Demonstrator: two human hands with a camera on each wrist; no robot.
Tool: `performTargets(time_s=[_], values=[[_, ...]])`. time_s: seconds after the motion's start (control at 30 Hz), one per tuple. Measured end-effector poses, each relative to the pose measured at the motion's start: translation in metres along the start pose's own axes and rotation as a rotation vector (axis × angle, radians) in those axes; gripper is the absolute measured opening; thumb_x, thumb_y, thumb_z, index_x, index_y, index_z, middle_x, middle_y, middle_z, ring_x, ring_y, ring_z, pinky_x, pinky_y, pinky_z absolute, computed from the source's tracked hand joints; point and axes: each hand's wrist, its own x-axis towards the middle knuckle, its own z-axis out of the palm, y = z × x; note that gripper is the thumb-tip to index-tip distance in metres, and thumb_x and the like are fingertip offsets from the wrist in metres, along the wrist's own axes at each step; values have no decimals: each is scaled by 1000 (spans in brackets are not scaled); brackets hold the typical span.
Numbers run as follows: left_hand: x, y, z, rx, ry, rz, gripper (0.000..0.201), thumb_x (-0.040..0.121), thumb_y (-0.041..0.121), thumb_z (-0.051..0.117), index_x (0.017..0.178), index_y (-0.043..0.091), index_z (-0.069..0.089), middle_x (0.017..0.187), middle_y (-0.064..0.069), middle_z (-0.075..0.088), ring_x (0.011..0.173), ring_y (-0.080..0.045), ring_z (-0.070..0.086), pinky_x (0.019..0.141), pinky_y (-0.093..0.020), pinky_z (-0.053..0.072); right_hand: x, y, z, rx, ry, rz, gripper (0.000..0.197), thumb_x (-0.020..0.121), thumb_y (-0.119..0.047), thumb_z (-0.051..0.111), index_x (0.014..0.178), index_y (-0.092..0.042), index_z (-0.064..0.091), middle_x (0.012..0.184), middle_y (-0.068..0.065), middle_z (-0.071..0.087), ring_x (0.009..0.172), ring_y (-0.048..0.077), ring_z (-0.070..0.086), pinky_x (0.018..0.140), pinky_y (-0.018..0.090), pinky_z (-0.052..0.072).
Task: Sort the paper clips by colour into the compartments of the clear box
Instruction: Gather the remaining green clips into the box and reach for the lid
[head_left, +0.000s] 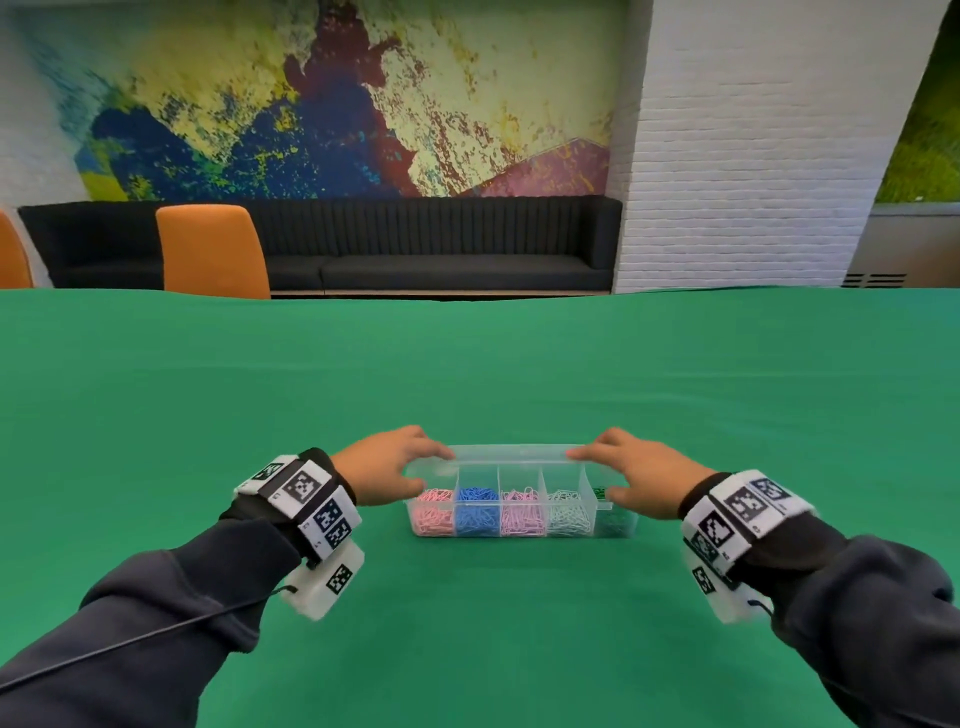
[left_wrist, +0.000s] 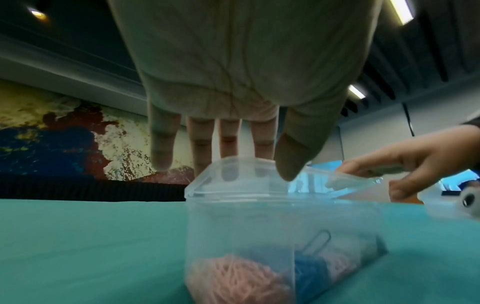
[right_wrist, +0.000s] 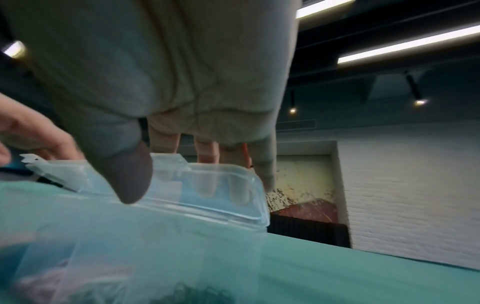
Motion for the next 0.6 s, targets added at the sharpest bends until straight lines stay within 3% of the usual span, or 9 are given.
performTargets(time_s=[0.1,0.23,0.3,0.4,0.43,0.53,0.6], values=[[-1,5,5,103,-92,19,56,88,23,57,140,31,39,127,-4,43,112,-21,50,97,-29,39,-4,-12,11,-127,-55,9,76,86,-3,45,144,-46,20,146,3,29,113,19,51,93,27,45],[6,17,10,260,-175,1,63,86,16,55,142,37,34,121,-9,42,108,-26,49,94,-38,42,3,-27,25,-276,-167,37,88,85,0,42,141,-56,4,145,14,21,120,34,42,90,38,50],[8,22,8,302,-186,-8,62,86,14,53,140,38,36,130,-8,39,118,-25,43,100,-40,39,4,-30,25,-295,-231,60,90,85,-3,45,141,-56,-1,150,14,13,131,40,30,93,41,49],[8,27,4,319,-208,7,59,86,7,50,139,32,40,153,-2,23,137,-23,28,111,-46,27,0,-33,23,-310,-313,107,92,86,-5,45,140,-56,-10,157,10,-8,142,43,4,103,45,40],[9,29,3,293,-229,1,58,86,4,47,138,29,41,154,-1,24,136,-24,33,110,-44,30,-1,-34,23,-312,-317,116,92,87,-5,45,141,-55,-10,157,9,-12,142,42,1,105,47,38],[10,37,3,268,-266,-25,62,83,-3,42,137,26,38,144,-5,43,110,-27,55,93,-40,47,0,-42,21,-266,-274,91,86,85,-3,48,147,-41,2,158,2,-12,144,33,-4,111,51,28],[12,41,4,307,-272,-19,70,81,-8,40,141,27,33,147,-4,40,114,-27,54,92,-36,48,6,-55,26,-232,-224,59,79,86,-4,50,149,-24,7,158,1,-8,145,31,-2,114,54,17]])
